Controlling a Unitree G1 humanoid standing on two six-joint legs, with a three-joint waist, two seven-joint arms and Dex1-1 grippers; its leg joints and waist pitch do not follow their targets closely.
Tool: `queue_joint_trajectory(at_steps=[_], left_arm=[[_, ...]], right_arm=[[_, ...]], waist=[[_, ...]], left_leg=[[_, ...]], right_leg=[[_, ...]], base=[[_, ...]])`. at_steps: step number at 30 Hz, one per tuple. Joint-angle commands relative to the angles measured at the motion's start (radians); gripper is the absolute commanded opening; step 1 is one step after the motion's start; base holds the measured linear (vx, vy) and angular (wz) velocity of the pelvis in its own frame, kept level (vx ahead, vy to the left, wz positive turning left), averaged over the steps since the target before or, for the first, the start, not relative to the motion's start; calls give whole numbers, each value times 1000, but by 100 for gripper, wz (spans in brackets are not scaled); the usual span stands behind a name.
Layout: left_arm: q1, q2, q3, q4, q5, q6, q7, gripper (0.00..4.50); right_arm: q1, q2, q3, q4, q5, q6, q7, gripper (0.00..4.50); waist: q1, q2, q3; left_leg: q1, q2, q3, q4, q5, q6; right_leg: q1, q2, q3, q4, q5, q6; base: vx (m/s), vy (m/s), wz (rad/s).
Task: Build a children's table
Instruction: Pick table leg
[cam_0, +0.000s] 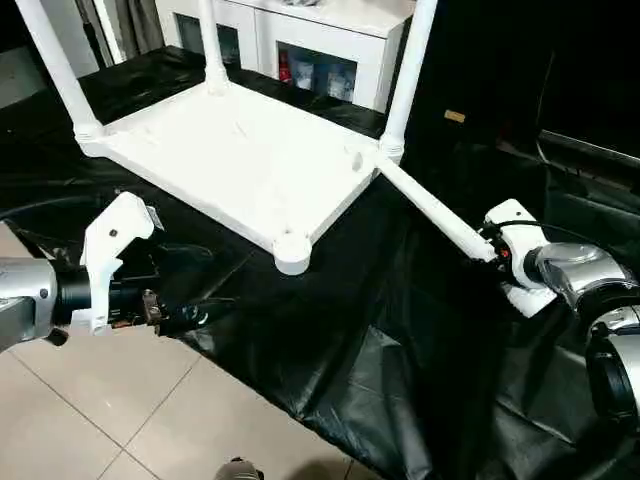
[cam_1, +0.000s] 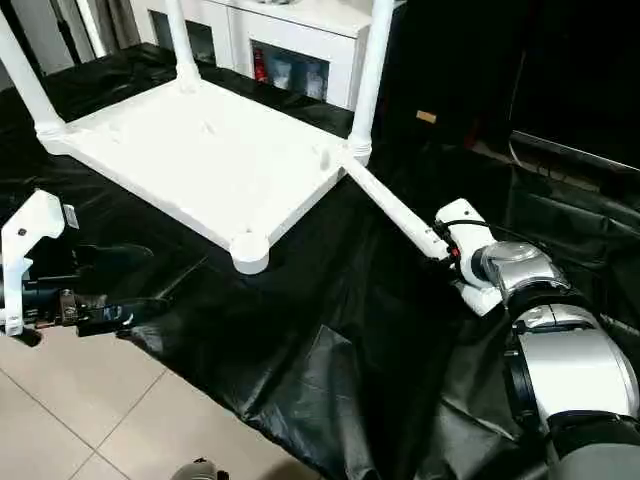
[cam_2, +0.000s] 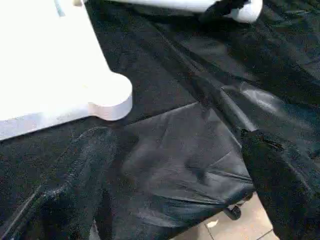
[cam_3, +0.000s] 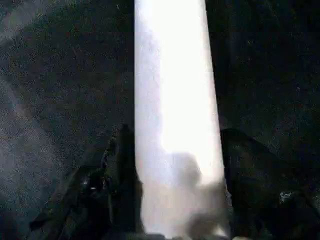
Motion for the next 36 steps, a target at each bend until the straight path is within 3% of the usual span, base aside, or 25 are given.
queue_joint_trajectory(at_steps=[1,5,6,7,8,9,10,11,15,16,18,19,20,22,23,27,28,29,32,36], left_arm=[[-36,-52,-40,38,36,-45,48,450],[-52,-121,-53,77,64,-98,110,450],[-60,-150,-63,96,92,-128,146,450],[-60,-150,-63,96,92,-128,146,450],[-75,-192,-65,118,124,-154,212,450],[-92,-236,-68,140,156,-181,276,450],[-102,-262,-68,152,174,-199,313,450],[-117,-306,-62,170,186,-221,357,450],[-134,-359,-89,206,236,-266,427,450],[-136,-374,-93,216,240,-271,440,450],[-145,-398,-109,235,250,-282,455,450],[-149,-405,-117,241,249,-286,450,450],[-154,-412,-130,248,258,-298,442,450],[-162,-417,-154,263,277,-317,425,450],[-169,-413,-180,276,298,-333,414,450],[-176,-384,-221,299,336,-363,388,450],[-175,-385,-215,304,348,-375,404,450],[-175,-392,-205,306,347,-369,421,450],[-171,-406,-185,303,338,-358,444,450],[-156,-407,-178,293,324,-349,432,450]], right_arm=[[-23,-20,-49,-9,43,1,28,275],[-39,-30,-108,-21,93,-11,74,242],[-43,-35,-123,-26,109,-25,87,233],[-43,-35,-123,-26,109,-25,87,222],[-46,-36,-146,-41,139,-44,114,212],[-46,-37,-171,-60,170,-62,146,212],[-43,-34,-188,-77,194,-69,173,197],[-29,-26,-214,-108,226,-85,201,197],[33,13,-256,-215,291,-66,223,161],[65,30,-251,-264,301,-61,230,153],[120,66,-243,-337,307,-63,207,137],[134,78,-235,-350,298,-86,182,131],[138,85,-236,-351,292,-109,151,131],[136,90,-246,-343,284,-140,91,131],[133,88,-255,-339,280,-158,54,146],[134,79,-267,-348,271,-170,-12,181],[144,74,-268,-358,268,-160,-43,181],[149,73,-266,-361,263,-160,-53,181],[161,74,-264,-375,259,-157,-58,211],[123,52,-216,-303,209,-174,-92,248]], waist=[[-6,-8,-65],[-13,-14,-67],[-21,-22,-68],[-23,-22,-68],[-24,-21,-68],[-32,-26,-70],[-34,-20,-70],[-37,-27,-72],[-51,-11,-76],[-51,-14,-78],[-56,21,-79],[-61,7,-82],[-60,14,-83],[-61,10,-81],[-61,18,-79],[-62,25,-75],[-63,23,-74],[-64,28,-75],[-68,31,-75],[-76,29,-76]], left_leg=[[10,-10,40,-87,-192,9],[2,-10,40,-87,-163,10],[2,-10,43,-84,-153,13],[1,-10,42,-85,-153,15],[2,-9,42,-85,-154,14],[2,-8,43,-84,-155,17],[5,-7,43,-83,-155,21],[4,-7,45,-80,-150,35],[4,-9,47,-74,-104,56],[3,-8,46,-75,-95,59],[9,-7,42,-76,-96,50],[11,-7,45,-74,-91,48],[11,-9,44,-74,-90,45],[11,-9,47,-75,-115,48],[13,-9,48,-74,-127,46],[11,-9,48,-76,-154,29],[9,-11,48,-77,-155,26],[10,-10,48,-77,-150,21],[8,-11,47,-77,-154,16],[6,-12,47,-77,-160,20]], right_leg=[[44,-7,7,-68,-191,-235],[52,-8,5,-63,-164,-233],[53,-7,5,-64,-160,-229],[54,-7,5,-63,-160,-227],[53,-8,5,-64,-163,-226],[55,-7,6,-64,-150,-226],[54,-6,6,-64,-141,-228],[57,-6,6,-64,-117,-229],[58,-2,5,-61,-43,-248],[62,-3,5,-58,-30,-250],[58,-4,2,-57,-23,-257],[59,-1,1,-59,10,-268],[60,0,1,-56,18,-278],[60,-2,0,-62,-15,-291],[59,-2,0,-65,-47,-287],[58,-2,2,-71,-121,-260],[58,-1,2,-71,-127,-252],[58,0,2,-69,-118,-249],[59,1,1,-69,-103,-252],[58,1,-1,-69,-101,-261]], base=[[0,0,0],[0,0,0],[0,0,0],[0,0,0],[0,0,0],[0,0,0],[0,0,0],[0,0,0],[0,0,0],[0,0,0],[0,0,0],[0,0,0],[0,0,0],[0,0,0],[0,0,0],[0,0,0],[0,0,0],[0,0,0],[0,0,0],[0,0,0]])
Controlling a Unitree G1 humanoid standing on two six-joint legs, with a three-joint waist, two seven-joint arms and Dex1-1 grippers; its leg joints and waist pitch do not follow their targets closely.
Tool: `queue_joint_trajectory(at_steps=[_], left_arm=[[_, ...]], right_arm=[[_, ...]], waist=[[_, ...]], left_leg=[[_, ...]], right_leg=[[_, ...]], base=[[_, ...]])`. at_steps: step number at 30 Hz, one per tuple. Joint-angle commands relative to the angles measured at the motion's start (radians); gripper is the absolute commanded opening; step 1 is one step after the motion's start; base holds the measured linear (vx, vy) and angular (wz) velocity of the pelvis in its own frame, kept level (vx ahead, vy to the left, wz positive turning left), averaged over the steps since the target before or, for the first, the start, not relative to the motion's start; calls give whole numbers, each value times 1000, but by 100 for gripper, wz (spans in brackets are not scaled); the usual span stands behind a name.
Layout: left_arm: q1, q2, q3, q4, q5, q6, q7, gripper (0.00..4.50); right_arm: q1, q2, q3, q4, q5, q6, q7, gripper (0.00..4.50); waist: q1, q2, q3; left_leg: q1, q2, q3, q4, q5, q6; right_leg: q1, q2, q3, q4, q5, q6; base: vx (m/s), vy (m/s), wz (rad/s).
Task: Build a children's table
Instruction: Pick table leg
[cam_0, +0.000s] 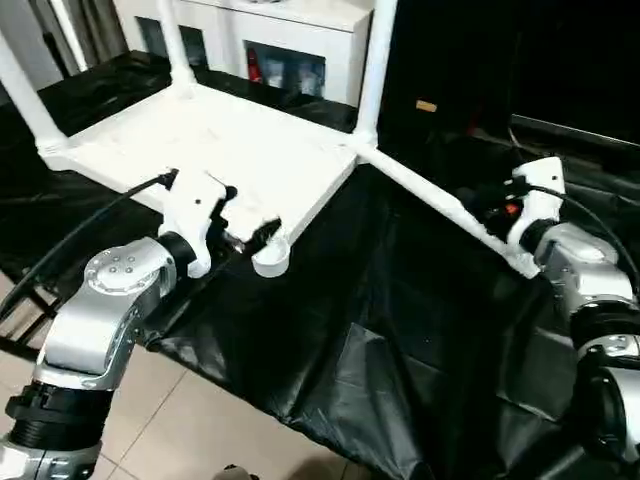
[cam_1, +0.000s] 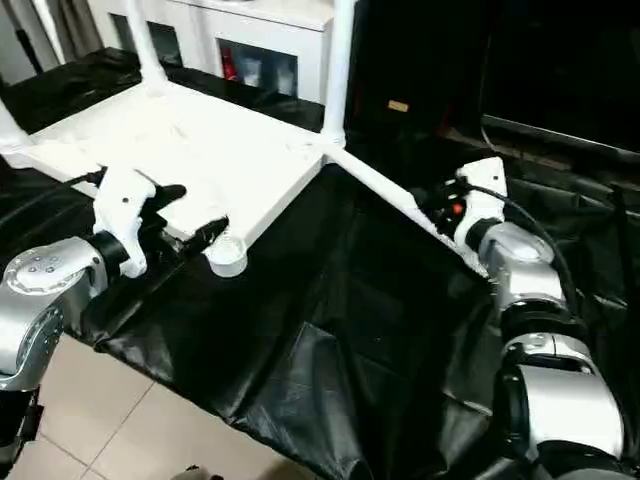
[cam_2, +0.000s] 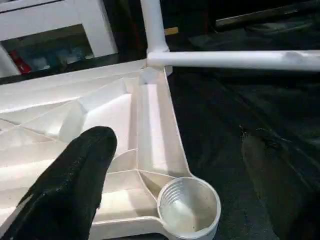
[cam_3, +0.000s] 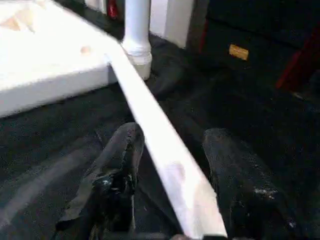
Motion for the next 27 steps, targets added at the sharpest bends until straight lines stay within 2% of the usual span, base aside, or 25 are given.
queue_joint_trajectory(at_steps=[1,2,3,6,7,8,9,10,11,12,13,14,15,17,19,20,22,24,27], left_arm=[[10,8,8,-7,-1,4,-17,450],[14,24,3,-14,-12,12,-48,450],[17,30,4,-18,-17,14,-59,450],[39,76,22,-58,-49,38,-111,450],[51,102,30,-76,-61,49,-136,450],[57,115,33,-84,-65,54,-147,450],[65,125,39,-93,-73,61,-157,450],[78,145,47,-108,-81,67,-174,450],[90,168,55,-126,-90,75,-194,450],[98,183,64,-142,-106,94,-208,450],[114,212,80,-173,-129,117,-236,450],[121,223,88,-185,-136,124,-247,450],[125,232,99,-197,-149,139,-255,450],[129,248,118,-216,-168,165,-266,450],[136,270,138,-233,-187,184,-277,450],[139,277,144,-238,-194,188,-280,450],[147,302,159,-251,-196,205,-285,450],[151,312,169,-256,-199,214,-283,450],[157,322,173,-267,-205,225,-287,450]], right_arm=[[-34,-22,24,48,-32,-7,-29,248],[-65,-37,39,97,-53,-6,-32,254],[-71,-40,43,106,-58,-4,-32,280],[-111,-58,69,156,-95,-1,-39,290],[-129,-66,75,178,-106,6,-41,290],[-137,-69,76,187,-109,11,-41,320],[-142,-70,76,190,-110,11,-37,328],[-148,-71,78,196,-111,18,-27,328],[-157,-73,81,207,-114,36,-3,328],[-162,-73,89,217,-120,43,24,347],[-168,-72,101,232,-128,62,60,347],[-170,-71,105,236,-130,68,70,371],[-173,-71,111,245,-138,70,71,371],[-178,-69,118,257,-148,77,79,374],[-184,-66,123,269,-154,88,96,374],[-187,-65,124,273,-156,91,101,374],[-186,-64,152,289,-195,90,68,374],[-184,-63,174,295,-218,99,57,374],[-179,-63,197,301,-243,112,56,374]], waist=[[1,7,-78],[0,3,-77],[0,6,-76],[0,3,-76],[1,1,-76],[1,4,-74],[3,-1,-74],[7,-1,-73],[7,1,-73],[7,2,-72],[12,-6,-72],[13,-3,-71],[16,-5,-69],[23,-2,-69],[35,-7,-68],[39,-4,-67],[47,-11,-67],[57,-7,-65],[62,-7,-67]], left_leg=[[6,-25,30,-76,-168,18],[6,-25,31,-77,-174,21],[6,-26,32,-76,-189,19],[4,-24,29,-77,-190,21],[0,-24,29,-77,-183,21],[4,-23,31,-76,-189,25],[5,-23,32,-76,-190,29],[3,-22,31,-78,-185,31],[1,-22,30,-78,-183,31],[3,-23,31,-78,-187,32],[2,-21,30,-78,-194,34],[0,-21,29,-80,-194,33],[1,-19,30,-81,-204,33],[6,-18,32,-81,-202,31],[4,-19,32,-82,-203,28],[5,-18,32,-82,-207,27],[4,-18,32,-83,-198,22],[6,-18,32,-85,-203,12],[6,-18,32,-84,-196,7]], right_leg=[[59,-2,-2,-69,-112,-265],[59,-1,-2,-72,-121,-264],[56,-2,-1,-72,-142,-265],[58,-4,-2,-67,-140,-265],[60,-5,-2,-66,-136,-265],[54,-3,-1,-68,-137,-268],[53,-2,-1,-69,-136,-269],[56,-4,-1,-67,-131,-272],[56,-4,-1,-65,-128,-271],[54,-3,-2,-66,-133,-272],[55,-5,-2,-64,-142,-277],[56,-7,-2,-63,-145,-278],[52,-6,-2,-67,-159,-276],[48,-7,0,-67,-158,-280],[50,-7,0,-66,-166,-275],[49,-8,0,-66,-173,-271],[48,-10,0,-66,-185,-265],[45,-9,2,-67,-200,-254],[46,-9,2,-65,-177,-250]], base=[[0,0,0],[0,0,0],[0,0,0],[0,0,0],[0,0,0],[0,0,0],[0,0,0],[0,0,0],[0,0,0],[0,0,0],[0,0,0],[0,0,0],[0,0,0],[0,0,0],[0,0,0],[0,0,0],[0,0,0],[0,0,0],[0,0,0]])
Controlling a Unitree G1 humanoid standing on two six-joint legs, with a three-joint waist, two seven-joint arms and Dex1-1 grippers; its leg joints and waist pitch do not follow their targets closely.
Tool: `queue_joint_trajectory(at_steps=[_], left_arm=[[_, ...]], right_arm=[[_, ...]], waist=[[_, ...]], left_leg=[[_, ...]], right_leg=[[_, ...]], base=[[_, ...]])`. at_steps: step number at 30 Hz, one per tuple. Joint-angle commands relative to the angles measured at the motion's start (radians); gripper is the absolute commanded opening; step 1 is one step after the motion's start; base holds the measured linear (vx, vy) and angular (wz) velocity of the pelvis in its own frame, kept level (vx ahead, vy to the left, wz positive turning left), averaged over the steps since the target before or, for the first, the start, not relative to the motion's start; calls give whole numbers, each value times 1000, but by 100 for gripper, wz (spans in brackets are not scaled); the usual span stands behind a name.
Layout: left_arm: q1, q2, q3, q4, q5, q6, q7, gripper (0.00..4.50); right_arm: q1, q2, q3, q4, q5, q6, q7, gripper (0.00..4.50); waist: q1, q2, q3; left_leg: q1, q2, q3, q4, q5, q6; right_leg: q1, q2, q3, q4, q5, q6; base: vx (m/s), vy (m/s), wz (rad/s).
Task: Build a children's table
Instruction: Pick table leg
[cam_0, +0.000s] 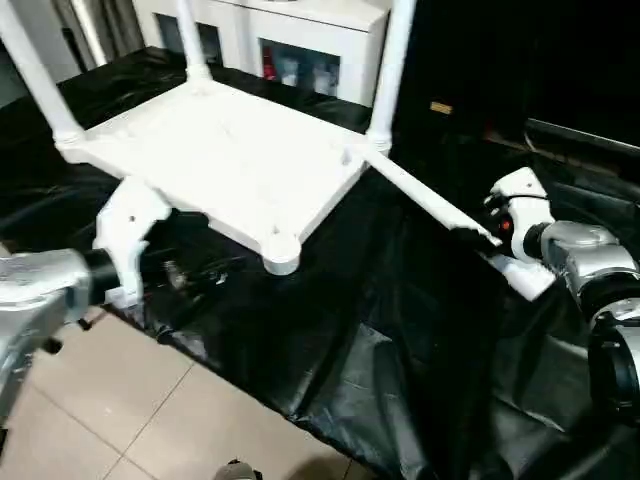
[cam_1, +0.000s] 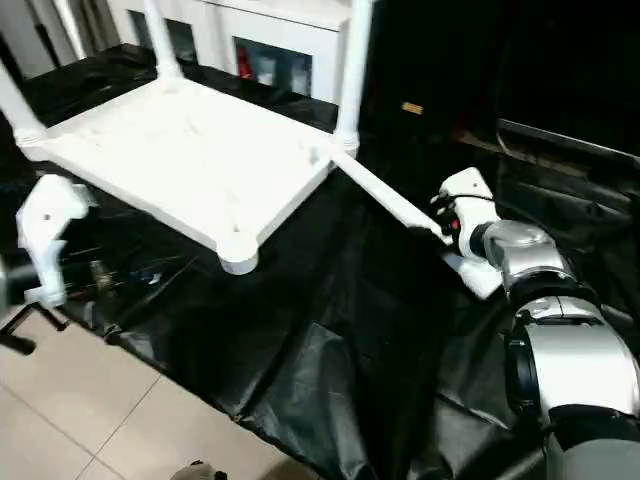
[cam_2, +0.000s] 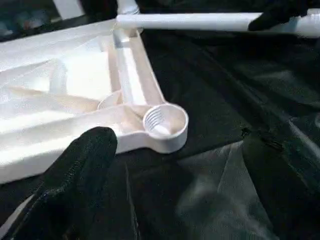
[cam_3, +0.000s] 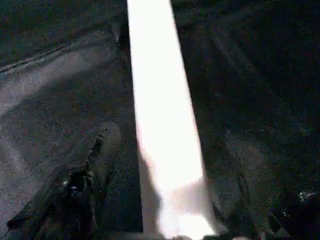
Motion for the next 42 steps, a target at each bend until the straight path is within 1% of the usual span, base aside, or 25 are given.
queue_joint_trajectory(at_steps=[1,2,4,6,8,9,13,14,17,18,22,23,25,27,29,30,31,33,35,36,37,39,40,41,42], left_arm=[[3,17,16,-29,-11,20,-6,450],[3,18,16,-30,-12,21,-7,450],[4,24,16,-34,-14,28,-10,450],[5,36,16,-39,-24,35,-14,450],[6,41,17,-44,-33,41,-18,450],[7,42,19,-47,-39,47,-21,450],[6,45,19,-48,-36,47,-26,450],[6,52,16,-47,-31,44,-30,450],[8,59,17,-46,-35,46,-36,450],[8,60,15,-46,-33,43,-36,450],[6,62,13,-45,-36,41,-32,450],[4,61,13,-45,-36,42,-30,450],[-1,53,5,-40,-32,32,-26,450],[-7,35,2,-31,-28,14,-14,450],[-9,29,1,-29,-29,10,-11,450],[-17,12,-5,-21,-19,-2,5,450],[-17,11,-5,-21,-18,-3,7,450],[-46,-50,-6,9,15,-32,86,450],[-61,-85,1,25,23,-42,127,450],[-77,-127,2,47,39,-57,177,450],[-84,-144,-3,60,58,-67,207,450],[-101,-183,-23,92,106,-83,281,450],[-101,-183,-23,92,106,-83,281,450],[-118,-227,-36,127,145,-100,352,450],[-126,-254,-39,144,157,-105,388,450]], right_arm=[[-8,-4,22,11,-33,25,1,374],[-8,-4,24,11,-35,27,2,374],[-8,-4,31,14,-43,37,7,346],[-7,-4,38,18,-54,53,26,346],[-6,-5,43,21,-59,63,44,327],[-5,-5,44,23,-62,69,52,306],[-4,-5,50,24,-70,76,72,292],[-2,-4,60,25,-79,77,87,264],[2,-3,74,26,-91,87,117,253],[3,-3,75,26,-92,87,116,224],[1,-2,65,25,-87,86,112,206],[0,-2,61,24,-85,86,111,189],[-5,-3,49,23,-76,76,111,186],[-14,-6,23,19,-50,65,127,184],[-17,-7,13,18,-39,64,133,184],[-22,-11,0,15,-24,55,140,184],[-22,-11,-2,14,-23,55,141,184],[-48,-18,-63,-5,48,37,192,184],[-59,-19,-94,-19,86,29,227,183],[-62,-18,-124,-45,126,7,257,183],[-58,-16,-140,-66,147,-5,263,183],[-37,-9,-177,-125,195,-23,253,183],[-37,-9,-177,-125,195,-23,253,183],[23,17,-228,-248,256,1,199,183],[83,43,-261,-368,306,41,179,183]], waist=[[5,-1,-68],[8,-2,-68],[11,-2,-69],[13,-2,-69],[16,-2,-69],[17,-2,-68],[19,-1,-69],[20,-1,-69],[20,-1,-68],[20,-3,-68],[20,-5,-68],[20,-6,-68],[19,-6,-69],[18,-10,-70],[18,-10,-71],[15,-20,-71],[17,-15,-72],[11,-19,-73],[8,-21,-78],[6,-25,-78],[2,-24,-77],[-2,-26,-80],[-4,-29,-79],[-8,-22,-78],[-11,-16,-80]], left_leg=[[7,-20,29,-84,-192,7],[7,-20,30,-83,-188,7],[6,-21,30,-83,-185,5],[7,-20,30,-83,-184,5],[6,-19,30,-83,-188,6],[6,-19,30,-83,-188,5],[6,-20,30,-83,-191,2],[5,-19,30,-83,-193,1],[5,-19,29,-84,-198,2],[6,-19,30,-84,-202,1],[7,-18,29,-85,-206,-3],[7,-18,30,-85,-206,-3],[7,-18,29,-85,-202,-3],[6,-18,30,-84,-186,0],[6,-19,31,-83,-177,4],[6,-18,33,-82,-171,8],[7,-18,32,-81,-165,9],[7,-17,34,-79,-151,15],[6,-17,34,-75,-129,30],[4,-18,36,-74,-111,40],[4,-17,38,-73,-112,44],[6,-18,38,-70,-93,55],[5,-19,38,-69,-87,58],[8,-19,39,-71,-85,57],[7,-21,37,-70,-68,55]], right_leg=[[51,-8,2,-64,-173,-251],[51,-8,2,-65,-168,-250],[52,-8,2,-64,-164,-249],[52,-8,2,-63,-162,-248],[51,-8,2,-64,-166,-249],[51,-8,3,-63,-166,-249],[51,-9,3,-63,-166,-251],[51,-9,3,-64,-169,-250],[51,-9,2,-64,-181,-245],[50,-9,3,-65,-185,-245],[50,-10,3,-65,-188,-243],[50,-9,3,-65,-189,-242],[50,-9,3,-65,-187,-241],[52,-9,4,-63,-164,-244],[52,-8,3,-61,-153,-248],[53,-7,4,-63,-151,-247],[53,-8,4,-61,-146,-247],[53,-7,5,-59,-126,-249],[58,-7,5,-54,-81,-258],[57,-6,5,-53,-64,-260],[56,-4,6,-54,-56,-258],[58,-5,6,-52,-44,-257],[59,-4,5,-53,-41,-252],[56,-3,6,-56,-37,-247],[60,-1,8,-52,-12,-238]], base=[[0,0,0],[0,0,0],[0,0,0],[0,0,0],[0,0,0],[0,0,0],[0,0,0],[0,0,0],[0,0,0],[0,0,0],[0,0,0],[0,0,0],[0,0,0],[0,0,0],[0,0,0],[0,0,0],[0,0,0],[0,0,0],[0,0,0],[0,0,0],[0,0,0],[0,0,0],[0,0,0],[0,0,0],[0,0,0]])
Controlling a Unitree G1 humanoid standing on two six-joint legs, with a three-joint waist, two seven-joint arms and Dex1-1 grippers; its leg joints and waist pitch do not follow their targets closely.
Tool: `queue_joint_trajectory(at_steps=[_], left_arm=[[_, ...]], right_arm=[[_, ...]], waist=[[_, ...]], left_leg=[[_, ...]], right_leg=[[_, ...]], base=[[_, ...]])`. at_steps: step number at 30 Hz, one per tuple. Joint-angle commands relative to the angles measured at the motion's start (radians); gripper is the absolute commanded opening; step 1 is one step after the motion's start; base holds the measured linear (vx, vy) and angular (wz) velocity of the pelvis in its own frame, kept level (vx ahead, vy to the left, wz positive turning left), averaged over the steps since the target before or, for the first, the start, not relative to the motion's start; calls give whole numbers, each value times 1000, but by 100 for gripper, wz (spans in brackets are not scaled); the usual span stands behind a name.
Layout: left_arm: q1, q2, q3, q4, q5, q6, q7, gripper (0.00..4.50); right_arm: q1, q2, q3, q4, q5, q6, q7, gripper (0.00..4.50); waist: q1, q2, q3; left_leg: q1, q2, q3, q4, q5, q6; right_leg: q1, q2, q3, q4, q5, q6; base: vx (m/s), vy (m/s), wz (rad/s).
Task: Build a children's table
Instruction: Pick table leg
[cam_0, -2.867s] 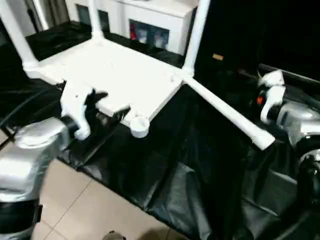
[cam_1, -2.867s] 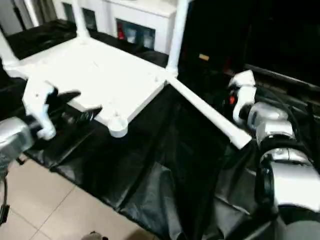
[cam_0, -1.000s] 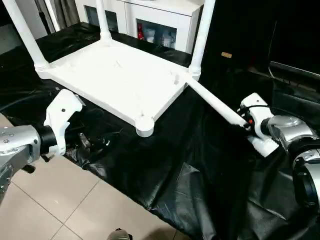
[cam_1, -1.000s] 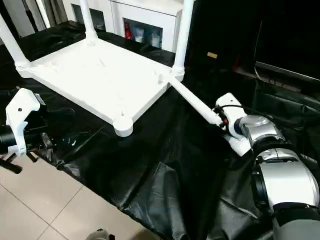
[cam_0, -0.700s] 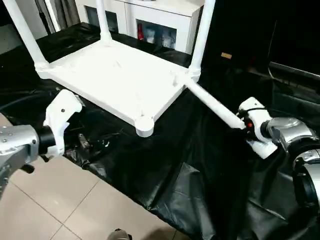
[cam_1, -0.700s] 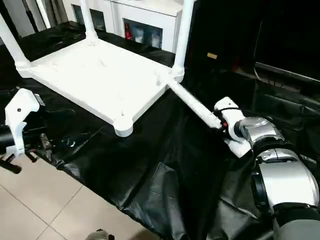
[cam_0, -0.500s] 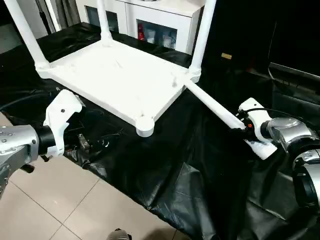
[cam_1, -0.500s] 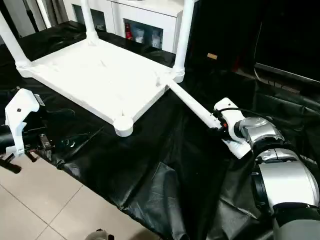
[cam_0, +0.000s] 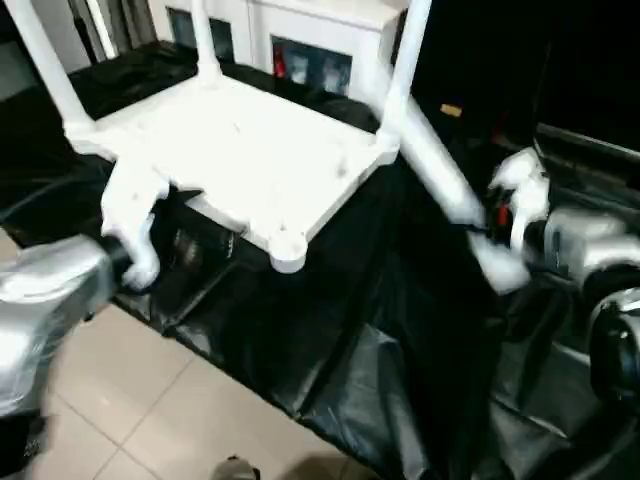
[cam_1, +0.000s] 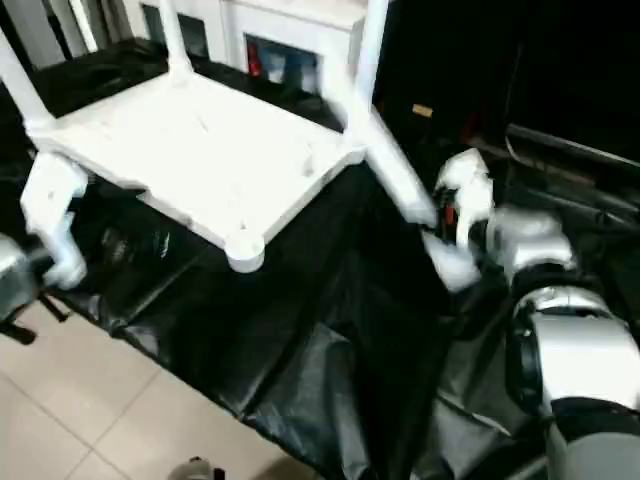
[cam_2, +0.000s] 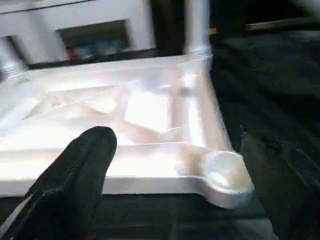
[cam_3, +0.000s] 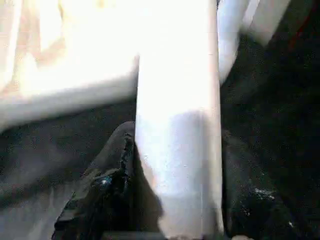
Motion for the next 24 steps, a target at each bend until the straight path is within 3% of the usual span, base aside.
queue_joint_trajectory(at_steps=[1,3,4,5,6,7,8,9,10,11,12,13,14,15,16,17,18,19,20,21,22,23,24], left_arm=[[-17,-23,-17,24,31,-16,59,450],[-24,-58,-23,48,54,-44,95,450],[-25,-59,-23,49,55,-45,96,450],[-32,-86,-33,71,71,-55,123,450],[-38,-104,-38,89,81,-65,142,450],[-46,-120,-47,109,95,-77,159,450],[-53,-126,-67,133,119,-103,166,450],[-61,-132,-88,157,143,-132,173,450],[-62,-132,-90,159,145,-135,173,450],[-72,-136,-107,177,165,-162,177,450],[-91,-154,-120,202,177,-186,185,450],[-91,-154,-120,202,177,-186,185,450],[-104,-168,-122,218,183,-200,190,450],[-108,-169,-126,225,190,-210,191,450],[-109,-169,-127,226,191,-212,191,450],[-115,-171,-128,241,196,-224,194,450],[-115,-172,-128,242,196,-224,194,450],[-116,-173,-125,245,197,-227,195,450],[-118,-175,-117,252,199,-233,198,450],[-118,-174,-112,256,200,-237,198,450],[-117,-170,-107,259,201,-242,196,450],[-118,-166,-102,270,203,-260,194,450],[-118,-165,-100,271,203,-261,196,450]], right_arm=[[60,26,-47,-133,76,40,-31,183],[192,84,-69,-375,105,85,-114,183],[195,86,-69,-379,105,85,-115,183],[287,148,-86,-541,113,112,-206,183],[341,194,-99,-633,109,138,-280,183],[381,229,-108,-697,103,151,-336,183],[429,277,-112,-772,96,156,-395,183],[458,311,-112,-818,94,163,-440,183],[461,314,-112,-821,94,162,-444,183],[484,349,-109,-858,90,153,-482,183],[507,395,-109,-896,85,146,-540,183],[507,395,-109,-896,85,146,-540,183],[521,420,-105,-934,81,158,-578,183],[527,431,-101,-952,76,163,-594,183],[528,433,-100,-955,76,163,-596,183],[545,452,-83,-1013,72,181,-632,183],[546,452,-82,-1016,72,182,-633,183],[549,453,-79,-1029,68,191,-640,183],[556,451,-71,-1055,55,212,-652,183],[557,447,-65,-1062,48,223,-654,183],[557,444,-59,-1068,42,230,-655,183],[561,441,-49,-1085,38,239,-667,183],[561,441,-48,-1086,38,241,-668,183]], waist=[[-5,8,-80],[-8,4,-86],[-10,9,-85],[-11,30,-86],[-9,20,-81],[-6,14,-81],[0,9,-77],[21,1,-78],[21,1,-78],[44,-13,-75],[44,-6,-72],[35,4,-71],[4,22,-76],[-12,38,-80],[-31,54,-79],[-88,82,-75],[-92,84,-73],[-97,72,-59],[-97,54,-56],[-86,10,-75],[-50,-24,-88],[-18,7,-85],[-24,4,-77]], left_leg=[[13,-21,32,-72,-73,53],[13,-23,31,-69,-42,49],[13,-24,29,-71,-38,47],[15,-26,30,-71,-66,41],[65,-37,92,-39,-174,-32],[51,-45,94,-41,-215,-42],[42,-53,93,-38,-248,-41],[32,-67,67,12,-308,18],[32,-67,67,12,-308,18],[-11,-84,4,82,-261,70],[-20,-87,-21,95,-243,65],[-13,-96,-53,84,-198,72],[13,-125,-54,10,-133,130],[43,-129,-44,-33,-105,171],[96,-112,-36,-59,-117,230],[76,-30,-14,-129,-225,375],[84,1,4,-137,-221,376],[99,35,44,-152,-221,331],[106,52,62,-156,-250,287],[127,25,102,-122,-314,146],[86,-37,89,-5,-339,90],[-35,-77,-64,150,-266,59],[-59,-92,-93,153,-222,45]], right_leg=[[63,-1,6,-58,-7,-233],[67,1,5,-52,37,-225],[67,2,4,-52,39,-227],[63,-2,5,-54,6,-233],[10,40,54,-91,-116,-182],[26,40,72,-89,-163,-175],[37,35,96,-101,-230,-154],[58,-15,204,-144,-412,-131],[58,-15,204,-144,-412,-131],[100,-68,326,-181,-501,-137],[103,-70,350,-185,-507,-143],[90,-31,367,-193,-504,-128],[74,63,332,-178,-439,-68],[49,108,286,-161,-381,-33],[-11,135,223,-134,-346,-11],[-46,89,16,46,-284,-60],[-48,55,-26,70,-238,-91],[-39,16,-82,89,-153,-134],[-22,-6,-91,76,-128,-140],[12,-66,-37,-2,-149,-160],[57,-160,89,-109,-297,-171],[139,-258,239,-164,-520,-213],[153,-221,233,-152,-490,-238]], base=[[0,0,0],[0,0,0],[0,0,0],[0,0,0],[0,0,0],[-1,5,-33],[-1,5,-33],[-13,51,-45],[-30,105,-42],[-30,105,-42],[-42,172,-50],[-54,260,-56],[-54,260,-56],[-57,261,-55],[-69,275,-53],[-69,275,-53],[-82,285,-49],[-65,221,-50],[-65,221,-50],[-24,174,-54],[-15,172,-52],[-15,172,-52],[-21,217,-76]])
